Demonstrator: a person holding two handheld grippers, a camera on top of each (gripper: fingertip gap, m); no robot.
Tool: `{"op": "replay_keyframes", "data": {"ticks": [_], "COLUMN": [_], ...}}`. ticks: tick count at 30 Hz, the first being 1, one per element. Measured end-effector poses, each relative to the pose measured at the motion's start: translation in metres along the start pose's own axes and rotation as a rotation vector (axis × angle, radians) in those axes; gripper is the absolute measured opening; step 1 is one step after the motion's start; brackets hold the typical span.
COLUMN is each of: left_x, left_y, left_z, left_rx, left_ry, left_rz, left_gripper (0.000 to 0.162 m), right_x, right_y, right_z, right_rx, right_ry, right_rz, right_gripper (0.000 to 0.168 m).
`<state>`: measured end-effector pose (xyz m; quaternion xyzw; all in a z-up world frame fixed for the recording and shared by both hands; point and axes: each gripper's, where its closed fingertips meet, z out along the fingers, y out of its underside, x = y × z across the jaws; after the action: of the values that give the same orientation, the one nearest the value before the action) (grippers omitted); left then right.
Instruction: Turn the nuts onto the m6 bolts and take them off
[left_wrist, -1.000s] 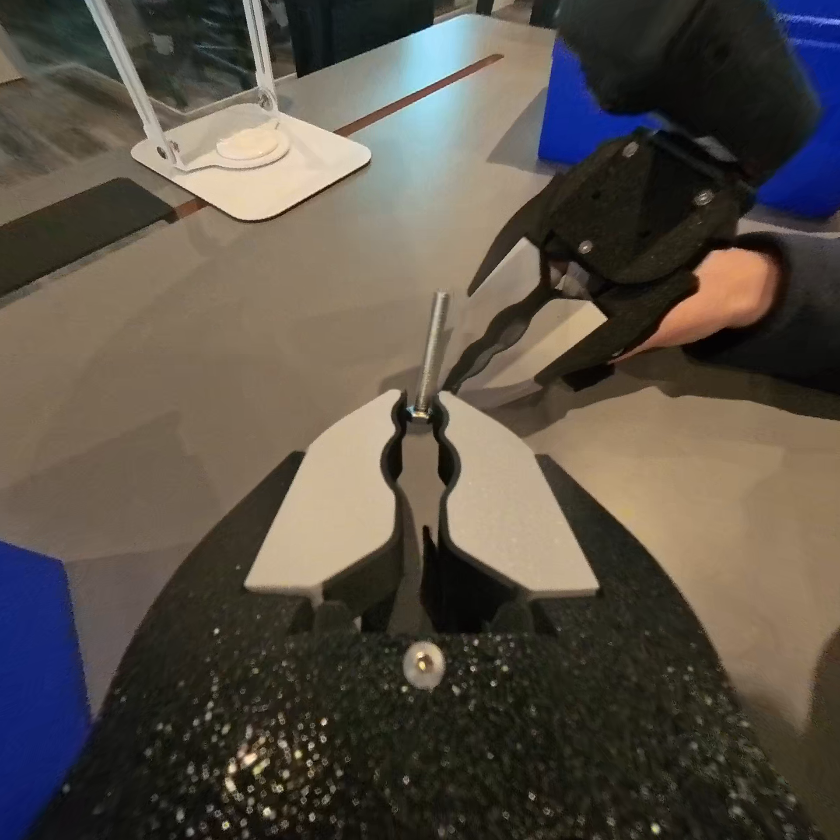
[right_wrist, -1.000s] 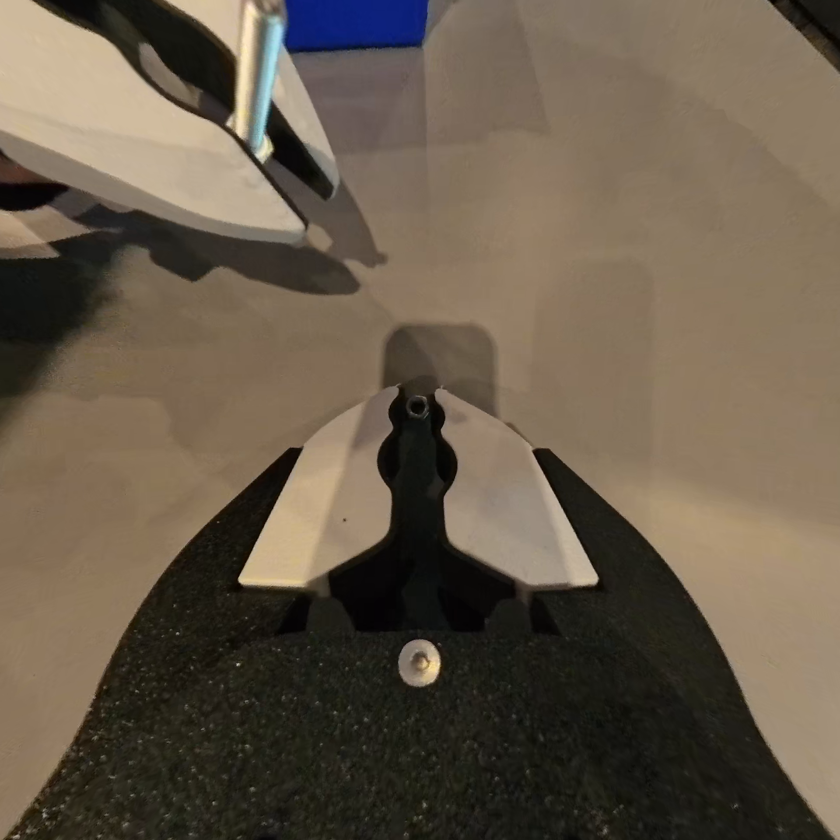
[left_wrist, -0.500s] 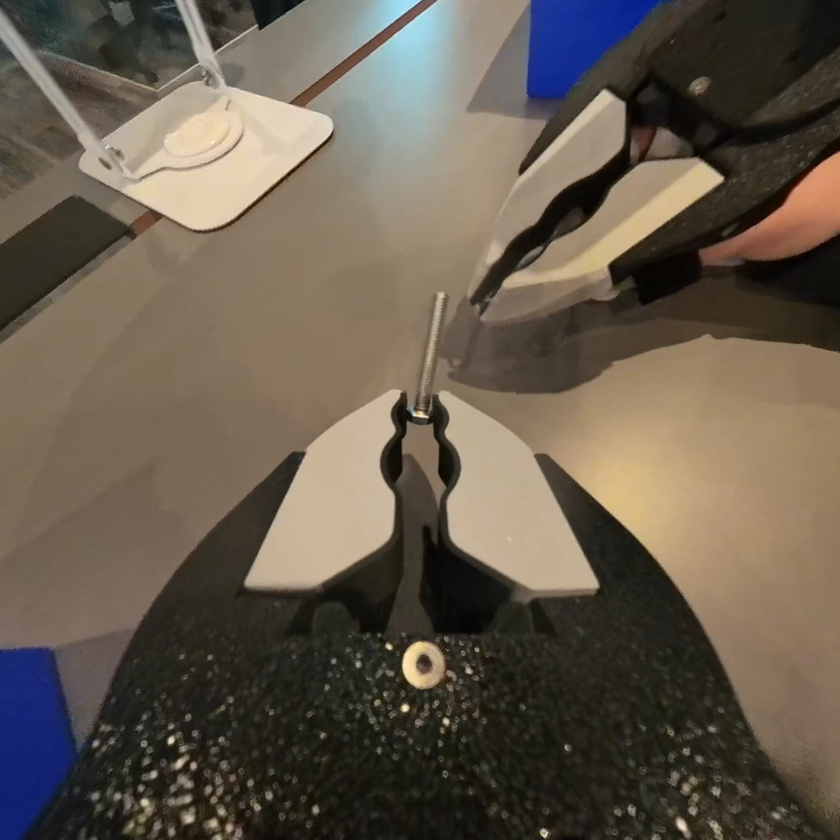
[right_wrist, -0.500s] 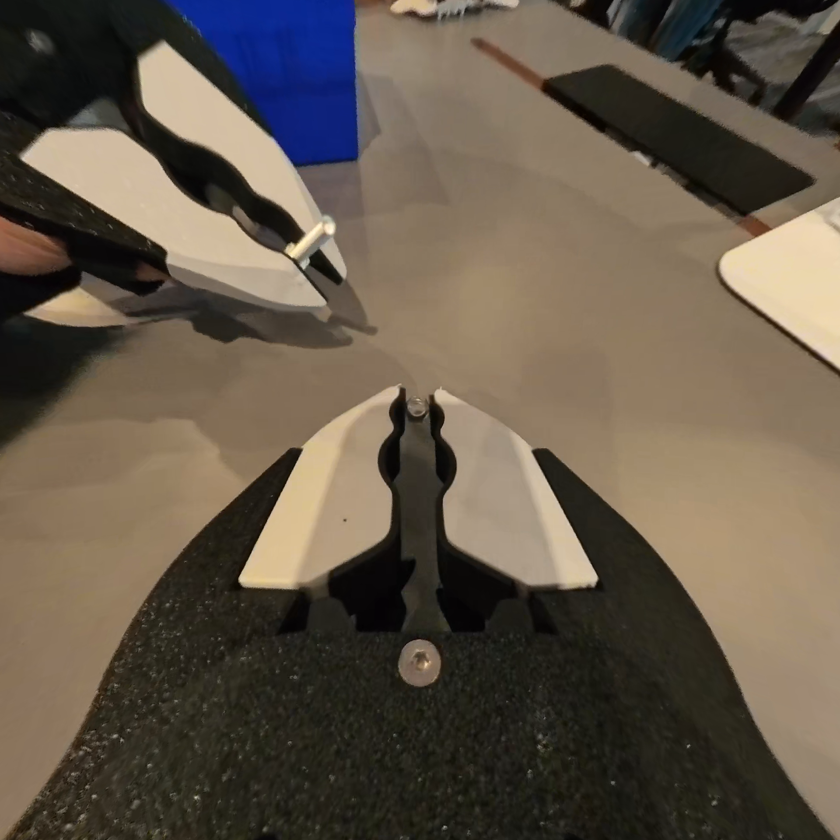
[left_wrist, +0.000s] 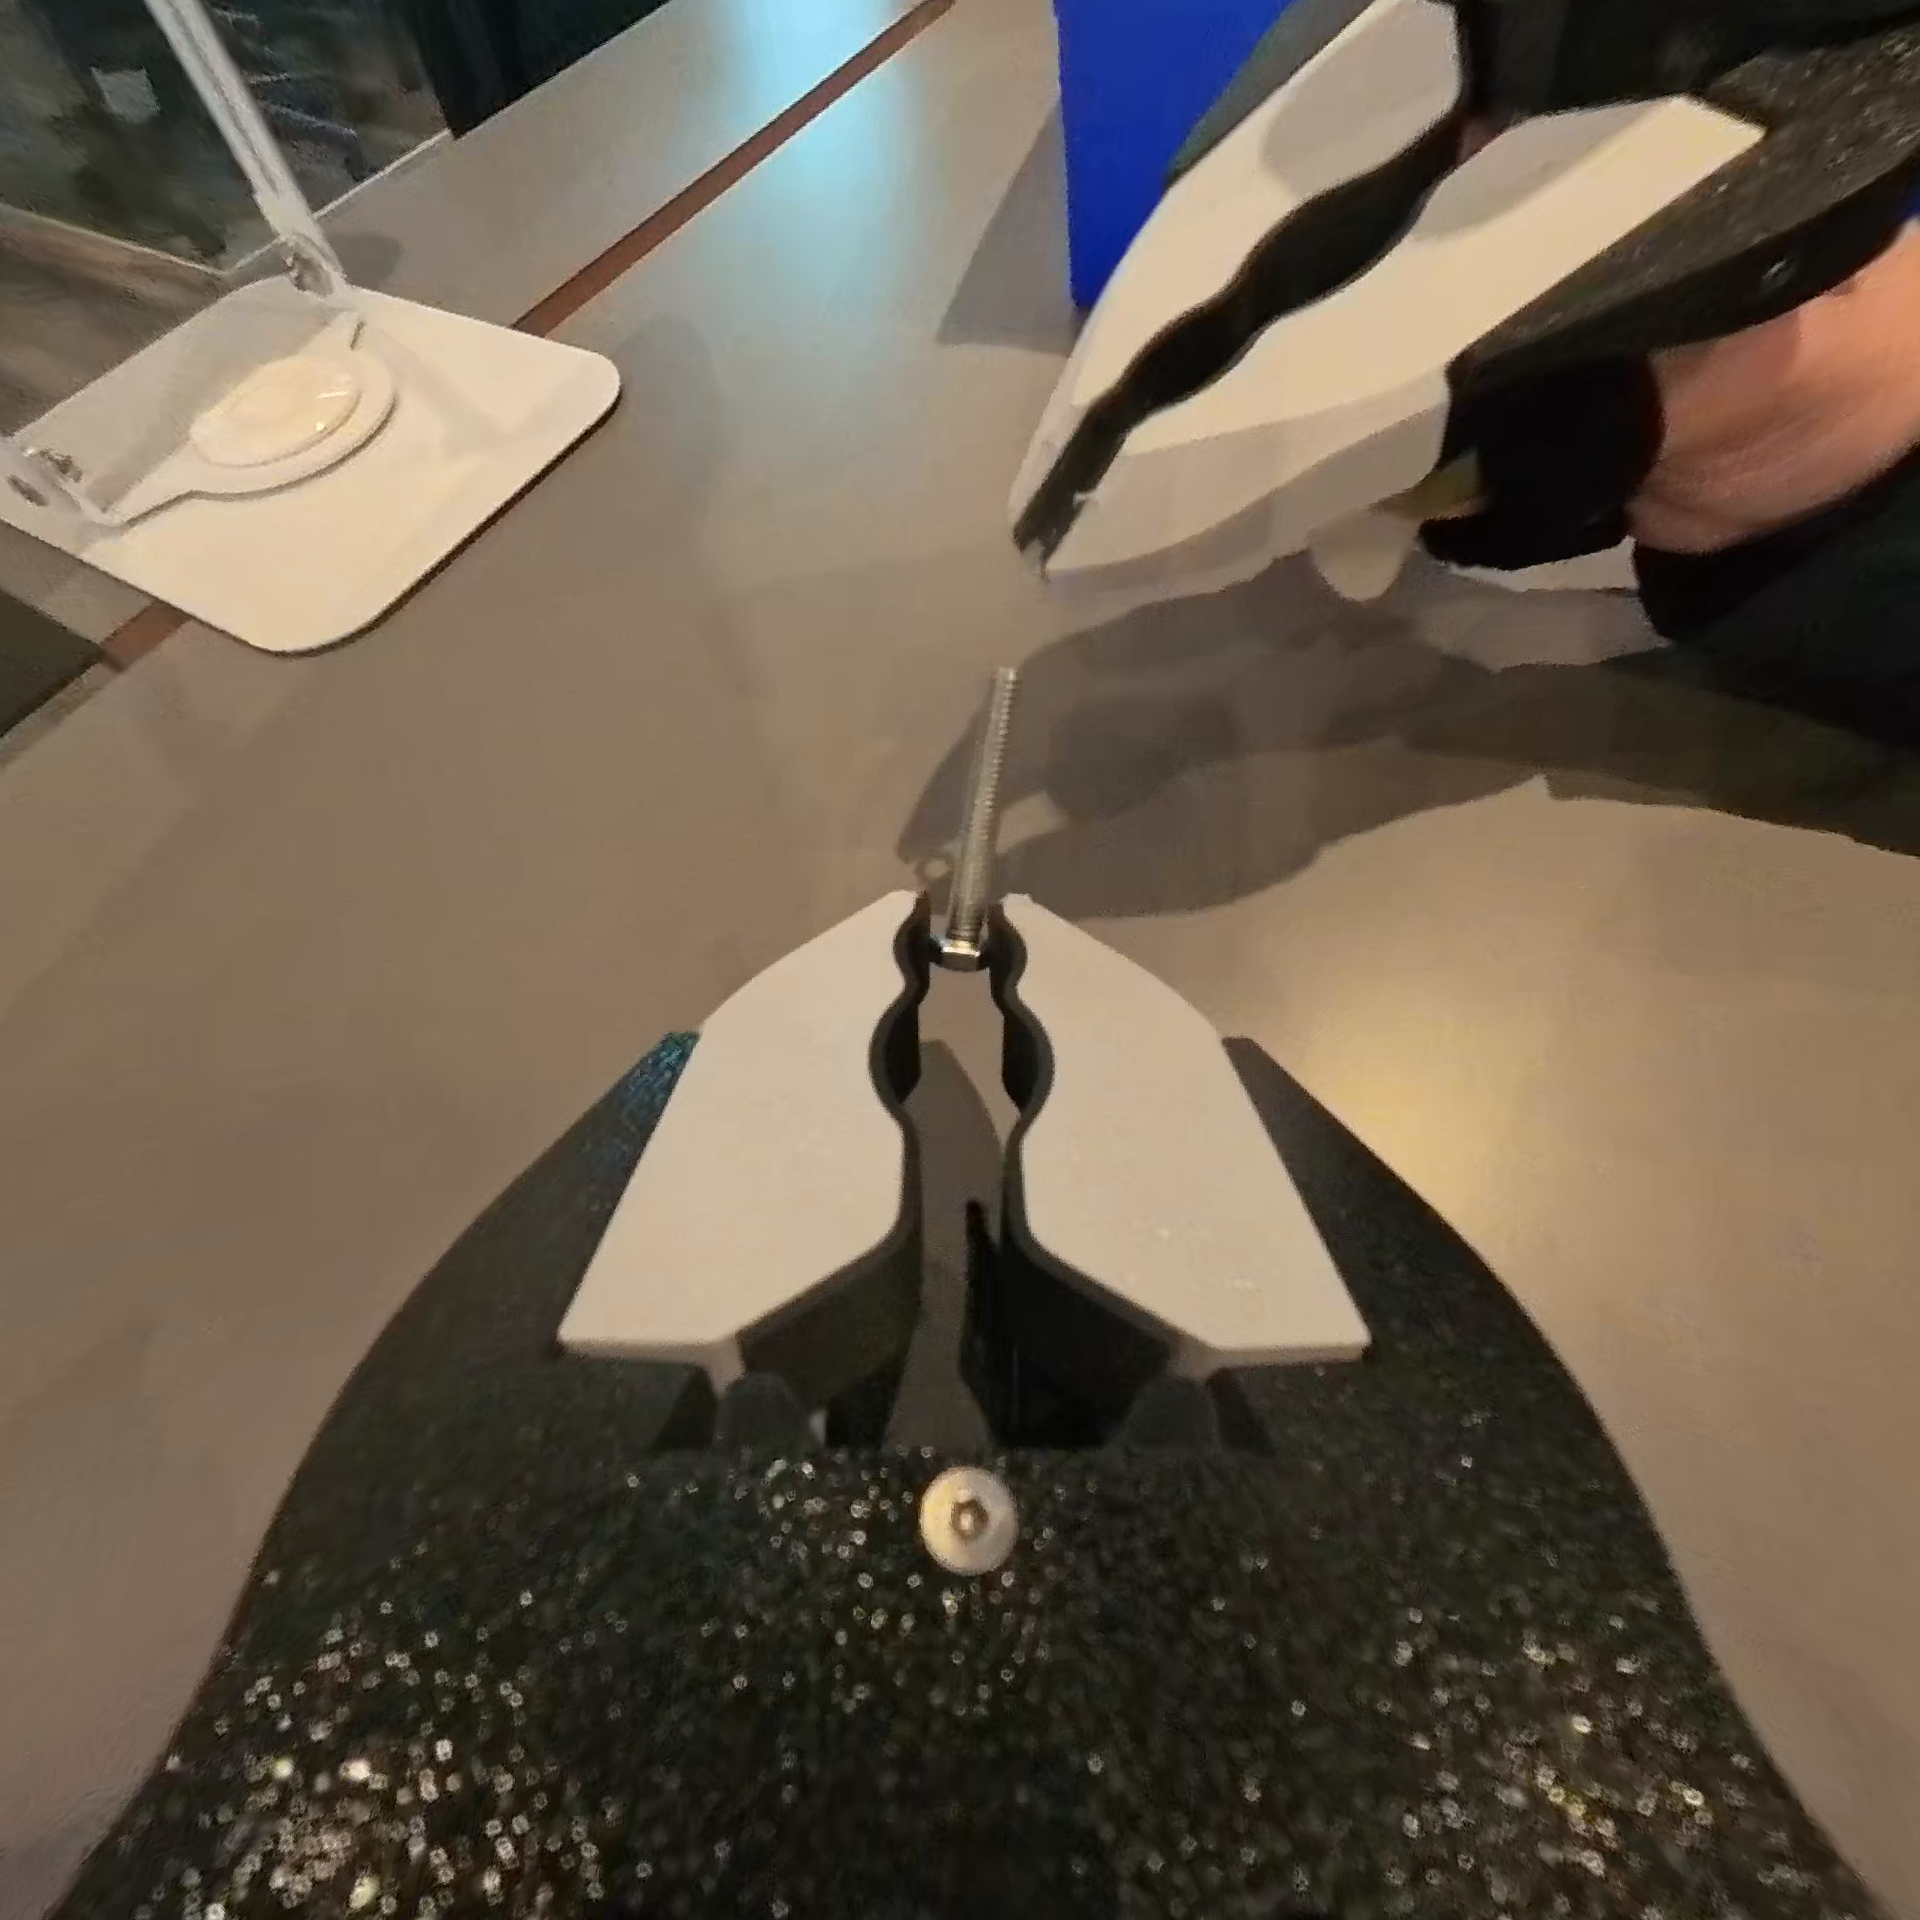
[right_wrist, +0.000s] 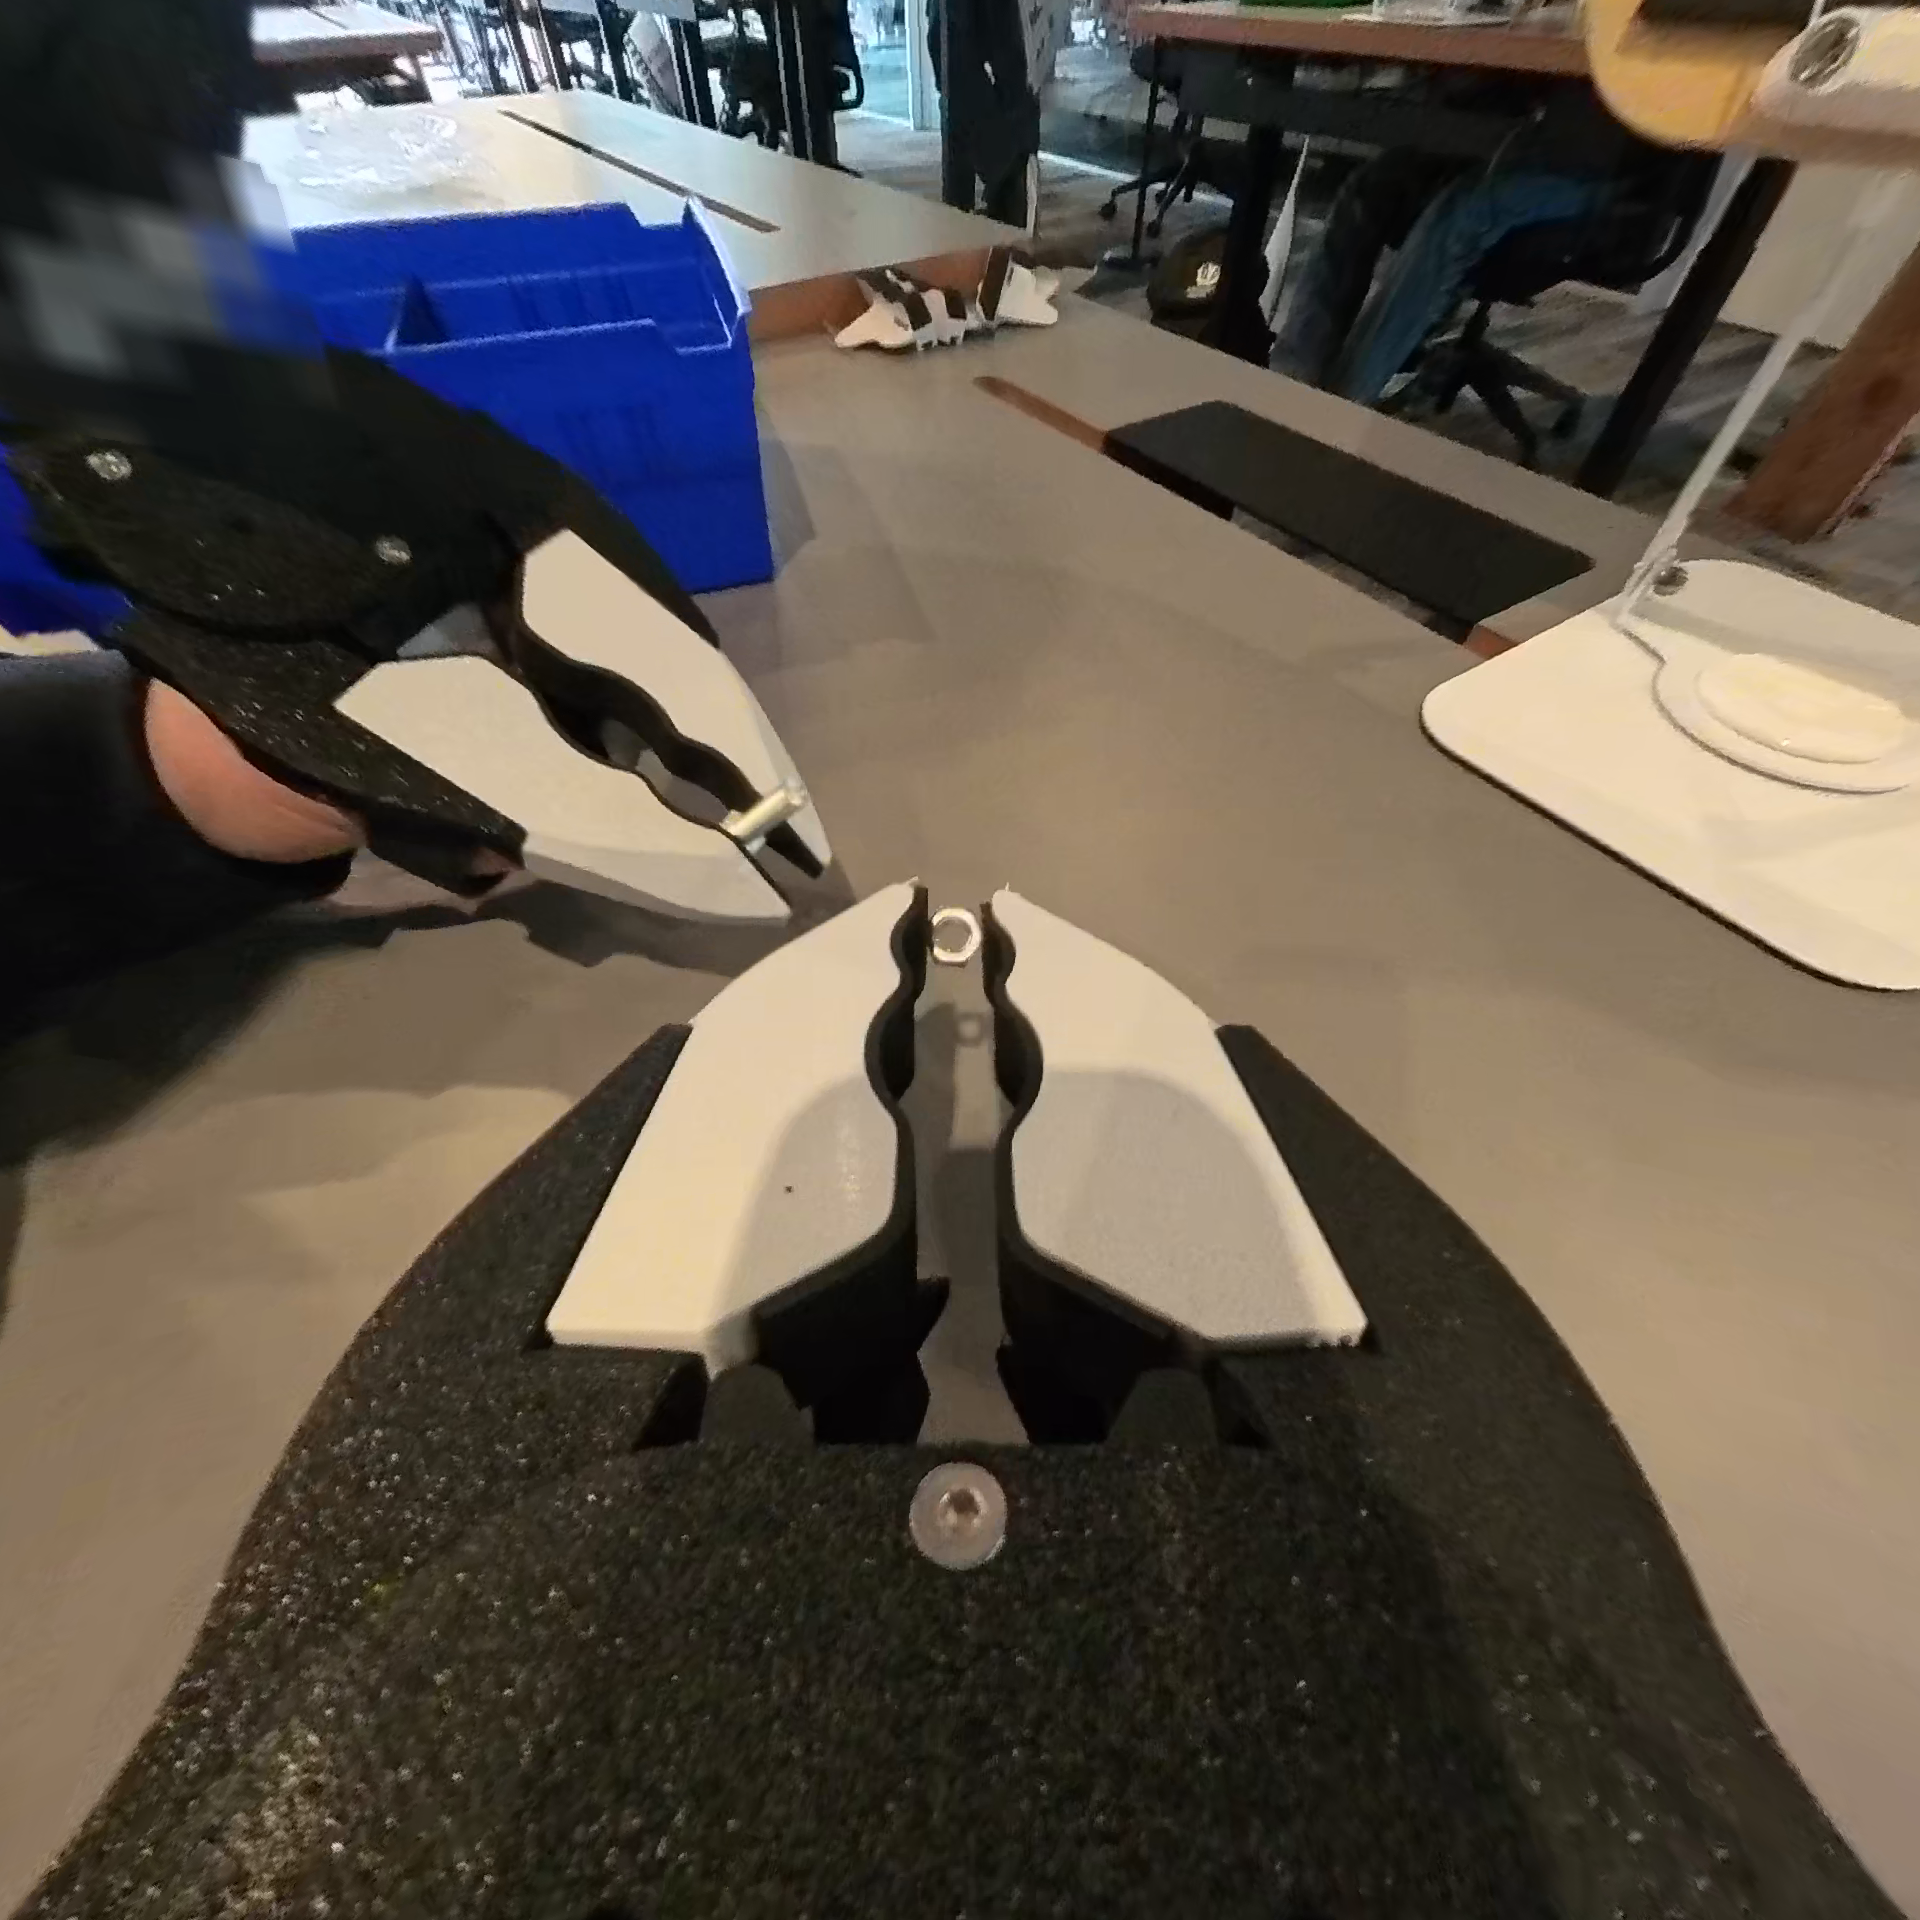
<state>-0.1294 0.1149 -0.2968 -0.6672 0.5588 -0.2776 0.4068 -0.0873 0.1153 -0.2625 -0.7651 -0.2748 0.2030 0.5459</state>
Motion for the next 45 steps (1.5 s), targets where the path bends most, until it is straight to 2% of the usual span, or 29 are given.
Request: {"op": "replay_keyframes", "data": {"ticks": [8, 11, 18, 21, 31, 45], "left_x": [0.005, 0.010, 0.029, 0.033, 0.045, 0.050], "left_y": [-0.004, -0.008, -0.029, -0.031, -0.028, -0.024], "left_z": [0.016, 0.017, -0.003, -0.008, -0.007, -0.005], "left_rx": [0.021, 0.082, 0.330, 0.364, 0.340, 0.309], "left_ry": [0.042, 0.083, 0.262, 0.302, 0.359, 0.370], "left_rz": [-0.002, -0.004, 0.016, 0.024, 0.078, 0.113], "left_gripper": [0.010, 0.010, 0.010, 0.010, 0.010, 0.010], "right_x": [0.006, 0.001, -0.031, -0.041, -0.059, -0.062], "right_y": [-0.006, -0.010, -0.027, -0.031, -0.038, -0.027], "right_z": [-0.010, -0.012, -0.026, -0.029, -0.028, -0.025], "right_rx": [0.051, 0.075, 0.187, 0.209, 0.225, 0.087], "right_ry": [-0.013, -0.049, -0.290, -0.338, -0.383, -0.341], "right_rz": [0.043, 0.051, 0.055, 0.022, -0.038, -0.111], "right_gripper": [0.009, 0.009, 0.009, 0.009, 0.009, 0.008]}}
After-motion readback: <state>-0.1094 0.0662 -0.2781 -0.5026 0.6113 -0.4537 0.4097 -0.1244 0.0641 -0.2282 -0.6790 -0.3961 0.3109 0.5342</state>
